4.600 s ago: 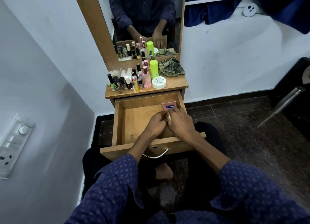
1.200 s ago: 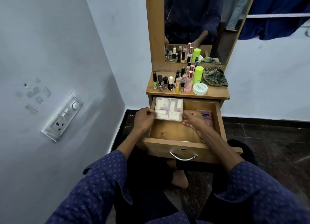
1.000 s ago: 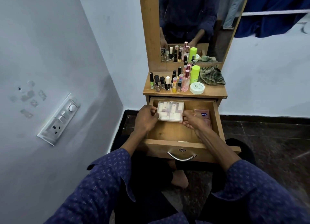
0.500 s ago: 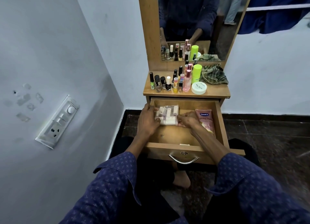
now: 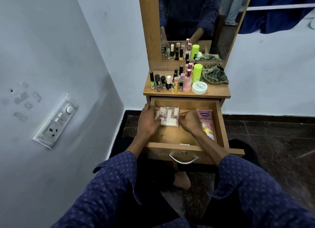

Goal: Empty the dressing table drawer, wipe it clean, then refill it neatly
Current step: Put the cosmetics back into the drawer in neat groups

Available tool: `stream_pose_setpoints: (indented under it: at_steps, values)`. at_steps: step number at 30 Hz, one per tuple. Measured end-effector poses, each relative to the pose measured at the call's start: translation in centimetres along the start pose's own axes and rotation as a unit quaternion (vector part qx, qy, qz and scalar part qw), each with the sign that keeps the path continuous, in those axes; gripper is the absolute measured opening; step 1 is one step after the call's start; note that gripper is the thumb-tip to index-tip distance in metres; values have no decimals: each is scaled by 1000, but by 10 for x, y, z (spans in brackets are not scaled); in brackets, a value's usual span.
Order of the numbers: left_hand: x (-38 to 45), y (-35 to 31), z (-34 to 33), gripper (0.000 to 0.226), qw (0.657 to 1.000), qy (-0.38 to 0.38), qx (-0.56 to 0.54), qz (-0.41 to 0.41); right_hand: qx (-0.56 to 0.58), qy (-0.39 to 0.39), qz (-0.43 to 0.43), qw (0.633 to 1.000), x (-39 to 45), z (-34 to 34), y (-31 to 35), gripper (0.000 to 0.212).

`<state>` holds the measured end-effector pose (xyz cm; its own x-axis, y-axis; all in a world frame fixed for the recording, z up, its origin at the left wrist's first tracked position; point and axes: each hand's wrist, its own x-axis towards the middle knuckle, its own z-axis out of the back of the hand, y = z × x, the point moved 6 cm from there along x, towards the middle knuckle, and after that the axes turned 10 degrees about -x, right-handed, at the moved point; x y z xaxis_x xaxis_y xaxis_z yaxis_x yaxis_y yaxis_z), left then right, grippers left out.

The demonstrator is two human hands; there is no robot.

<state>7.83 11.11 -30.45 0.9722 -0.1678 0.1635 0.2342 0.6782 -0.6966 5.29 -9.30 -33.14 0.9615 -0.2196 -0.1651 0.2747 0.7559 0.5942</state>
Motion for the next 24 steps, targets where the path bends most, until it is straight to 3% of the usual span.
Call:
stream_pose_setpoints:
  at_steps: [5, 9, 14, 20, 24]
  values:
    - [7, -4, 17, 20, 999, -29, -43, -16, -137, -67, 29, 988, -12, 14, 24, 20]
    - [28, -16, 54, 14, 991, -112, -66, -40, -140, -78, 89, 983, -18, 34, 59, 18]
    - [73, -27, 89, 28, 984, -149, -73, -64, -79, -104, 163, 978, -10, 75, 102, 13]
    - [106, -33, 97, 37, 985, -126, -50, -106, -76, -180, 192, 962, 4, 133, 129, 12]
    - [113, -35, 93, 39, 986, -113, -51, -112, -93, -177, 214, 956, 12, 138, 137, 8]
